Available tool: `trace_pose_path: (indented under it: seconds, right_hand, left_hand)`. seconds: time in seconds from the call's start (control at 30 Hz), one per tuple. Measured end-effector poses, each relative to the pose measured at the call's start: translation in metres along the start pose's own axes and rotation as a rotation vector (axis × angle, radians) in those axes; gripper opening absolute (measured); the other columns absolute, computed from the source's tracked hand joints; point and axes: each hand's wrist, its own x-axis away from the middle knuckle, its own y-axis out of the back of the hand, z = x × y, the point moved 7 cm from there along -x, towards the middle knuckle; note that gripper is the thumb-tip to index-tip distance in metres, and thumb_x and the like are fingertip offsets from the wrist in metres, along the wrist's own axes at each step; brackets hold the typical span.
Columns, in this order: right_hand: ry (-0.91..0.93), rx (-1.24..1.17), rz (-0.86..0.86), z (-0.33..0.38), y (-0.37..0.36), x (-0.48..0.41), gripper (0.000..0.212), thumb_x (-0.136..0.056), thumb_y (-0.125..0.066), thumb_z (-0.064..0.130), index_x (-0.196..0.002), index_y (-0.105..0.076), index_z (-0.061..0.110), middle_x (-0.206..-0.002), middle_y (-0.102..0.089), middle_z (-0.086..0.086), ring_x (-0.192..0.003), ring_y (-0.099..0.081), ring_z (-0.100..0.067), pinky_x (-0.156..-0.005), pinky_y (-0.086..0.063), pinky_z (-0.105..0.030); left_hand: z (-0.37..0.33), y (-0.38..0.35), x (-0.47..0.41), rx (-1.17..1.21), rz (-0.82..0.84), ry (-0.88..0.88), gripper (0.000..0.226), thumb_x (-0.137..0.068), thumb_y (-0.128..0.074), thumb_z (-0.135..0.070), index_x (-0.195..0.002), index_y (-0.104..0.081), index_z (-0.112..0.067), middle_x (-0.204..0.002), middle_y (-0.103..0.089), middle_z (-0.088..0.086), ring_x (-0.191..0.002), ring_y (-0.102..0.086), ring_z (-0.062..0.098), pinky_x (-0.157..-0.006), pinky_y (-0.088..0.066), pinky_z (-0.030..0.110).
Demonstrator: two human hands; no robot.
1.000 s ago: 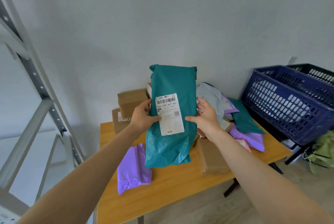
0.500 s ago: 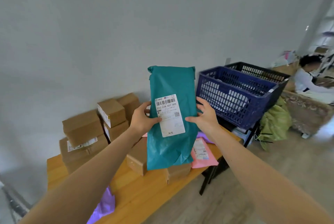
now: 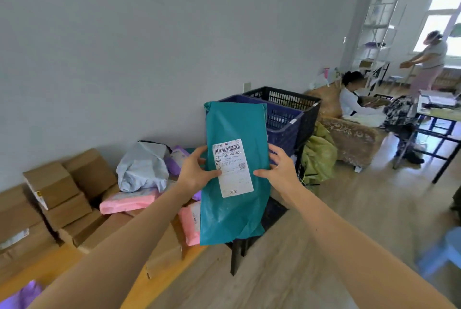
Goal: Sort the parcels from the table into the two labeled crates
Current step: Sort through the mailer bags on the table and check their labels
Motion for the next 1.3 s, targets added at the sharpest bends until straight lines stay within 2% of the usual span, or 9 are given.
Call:
trace_pose_path:
  seconds: [0.23, 0.33, 0.47, 0.67, 0.77, 0.97, 1.07, 1.17, 1.3]
  right_hand:
    - [-0.030, 0.000, 0.002, -0.032, 0.101, -0.022, 0.082, -0.071, -0.078, -0.009, -0.140, -0.041, 0.013, -0.132, -0.053, -0.002, -0.114, -0.050, -0.016, -0.083, -0.044, -0.025]
    - [-0.056, -0.030, -0.005, -0.050, 0.137, -0.032, 0.082, -0.071, -0.077, -0.011, -0.141, -0.041, 0.012, -0.135, -0.053, -0.004, -0.115, -0.051, -0.016, -0.085, -0.047, -0.027]
    - [-0.090, -0.057, -0.026, -0.070, 0.168, -0.047, 0.087, -0.070, -0.077, -0.013, -0.144, -0.039, 0.010, -0.140, -0.050, -0.006, -0.126, -0.048, -0.020, -0.103, -0.046, -0.040]
    - [-0.126, -0.014, -0.083, -0.100, 0.204, -0.077, 0.081, -0.071, -0.078, -0.011, -0.141, -0.042, 0.009, -0.136, -0.052, -0.006, -0.124, -0.047, -0.014, -0.093, -0.042, -0.022]
    - [-0.129, -0.008, -0.106, -0.108, 0.225, -0.104, 0.080, -0.071, -0.076, -0.013, -0.141, -0.042, 0.007, -0.140, -0.050, -0.007, -0.121, -0.046, -0.014, -0.080, -0.042, -0.006]
    - [-0.139, 0.024, -0.151, -0.110, 0.267, -0.184, 0.077, -0.072, -0.076, -0.012, -0.140, -0.042, 0.005, -0.142, -0.050, -0.009, -0.132, -0.045, -0.022, -0.109, -0.038, -0.036]
    - [-0.146, 0.050, -0.158, -0.111, 0.284, -0.236, 0.078, -0.073, -0.077, -0.010, -0.140, -0.042, 0.008, -0.142, -0.049, -0.007, -0.128, -0.045, -0.017, -0.104, -0.039, -0.030]
    - [-0.158, 0.061, -0.157, -0.110, 0.293, -0.269, 0.079, -0.073, -0.077, -0.008, -0.141, -0.042, 0.010, -0.142, -0.048, -0.007, -0.122, -0.045, -0.013, -0.094, -0.039, -0.024]
    - [-0.175, 0.081, -0.134, -0.122, 0.306, -0.341, 0.080, -0.074, -0.077, -0.007, -0.143, -0.041, 0.010, -0.145, -0.046, -0.008, -0.132, -0.044, -0.022, -0.109, -0.039, -0.037]
  left_hand:
    - [-0.031, -0.100, -0.012, 0.002, 0.026, 0.051, 0.074, -0.071, -0.084, -0.009, -0.135, -0.049, -0.019, -0.102, -0.059, 0.003, -0.100, -0.058, 0.024, -0.090, -0.052, 0.042]
    - [-0.040, -0.140, -0.019, -0.003, 0.050, 0.057, 0.073, -0.070, -0.084, -0.008, -0.134, -0.050, -0.018, -0.100, -0.060, 0.002, -0.092, -0.058, 0.019, -0.075, -0.053, 0.030]
    - [-0.044, -0.179, -0.033, -0.025, 0.095, 0.074, 0.072, -0.072, -0.083, -0.009, -0.135, -0.050, -0.019, -0.092, -0.059, -0.004, -0.082, -0.058, 0.007, -0.062, -0.047, 0.017]
    - [-0.046, -0.234, -0.071, -0.053, 0.188, 0.097, 0.071, -0.074, -0.083, -0.011, -0.136, -0.049, -0.019, -0.098, -0.061, 0.001, -0.095, -0.061, 0.019, -0.083, -0.056, 0.041]
    - [-0.053, -0.263, -0.103, -0.054, 0.238, 0.082, 0.069, -0.075, -0.082, -0.013, -0.136, -0.049, -0.020, -0.106, -0.063, 0.003, -0.100, -0.061, 0.021, -0.085, -0.056, 0.043]
    - [-0.072, -0.318, -0.187, -0.007, 0.301, 0.022, 0.069, -0.075, -0.081, -0.011, -0.136, -0.048, -0.016, -0.112, -0.059, -0.002, -0.100, -0.058, 0.018, -0.083, -0.054, 0.036]
    - [-0.079, -0.343, -0.240, 0.032, 0.326, 0.020, 0.068, -0.076, -0.079, -0.007, -0.136, -0.047, -0.015, -0.117, -0.059, 0.001, -0.099, -0.058, 0.017, -0.082, -0.054, 0.035]
    - [-0.083, -0.357, -0.273, 0.057, 0.352, 0.037, 0.066, -0.078, -0.078, -0.005, -0.135, -0.047, -0.016, -0.103, -0.061, -0.002, -0.084, -0.059, 0.005, -0.062, -0.050, 0.014]
    - [-0.077, -0.386, -0.337, 0.078, 0.349, 0.090, 0.063, -0.078, -0.078, -0.007, -0.133, -0.048, -0.017, -0.088, -0.059, -0.009, -0.077, -0.058, 0.001, -0.051, -0.045, 0.010]
